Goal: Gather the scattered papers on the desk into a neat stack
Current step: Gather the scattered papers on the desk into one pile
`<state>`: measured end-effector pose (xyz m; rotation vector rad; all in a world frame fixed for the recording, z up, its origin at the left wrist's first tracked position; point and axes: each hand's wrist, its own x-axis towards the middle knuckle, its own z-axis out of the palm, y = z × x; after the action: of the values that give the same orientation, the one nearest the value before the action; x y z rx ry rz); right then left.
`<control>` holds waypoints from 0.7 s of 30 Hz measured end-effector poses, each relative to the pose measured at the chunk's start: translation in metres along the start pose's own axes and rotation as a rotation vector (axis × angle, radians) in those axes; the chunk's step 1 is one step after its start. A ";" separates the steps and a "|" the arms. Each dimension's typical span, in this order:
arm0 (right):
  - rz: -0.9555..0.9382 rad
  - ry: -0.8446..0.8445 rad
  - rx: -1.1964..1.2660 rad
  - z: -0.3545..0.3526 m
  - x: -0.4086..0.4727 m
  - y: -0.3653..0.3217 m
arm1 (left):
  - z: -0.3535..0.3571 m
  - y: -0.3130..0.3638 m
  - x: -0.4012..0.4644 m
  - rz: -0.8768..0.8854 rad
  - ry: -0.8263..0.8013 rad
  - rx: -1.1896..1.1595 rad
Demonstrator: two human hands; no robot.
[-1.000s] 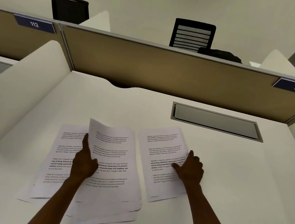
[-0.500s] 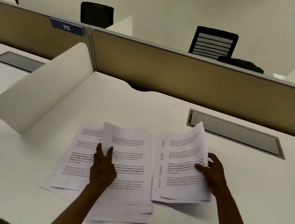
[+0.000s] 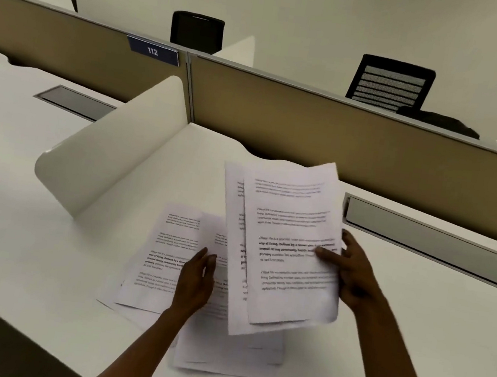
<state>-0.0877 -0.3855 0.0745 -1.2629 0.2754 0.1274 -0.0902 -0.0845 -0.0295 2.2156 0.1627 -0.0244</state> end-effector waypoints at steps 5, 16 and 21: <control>0.086 0.162 -0.153 0.017 0.018 0.062 | -0.009 0.003 0.003 -0.234 0.024 -0.383; 0.024 0.280 -1.093 0.062 0.012 0.132 | 0.014 -0.008 -0.003 -0.032 -0.095 0.133; 0.022 0.214 -1.445 0.074 0.006 0.148 | 0.025 -0.002 -0.014 0.078 -0.041 0.334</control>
<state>-0.1086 -0.2709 -0.0435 -2.7180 0.3928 0.2228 -0.1032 -0.1045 -0.0454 2.5509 0.0517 -0.0584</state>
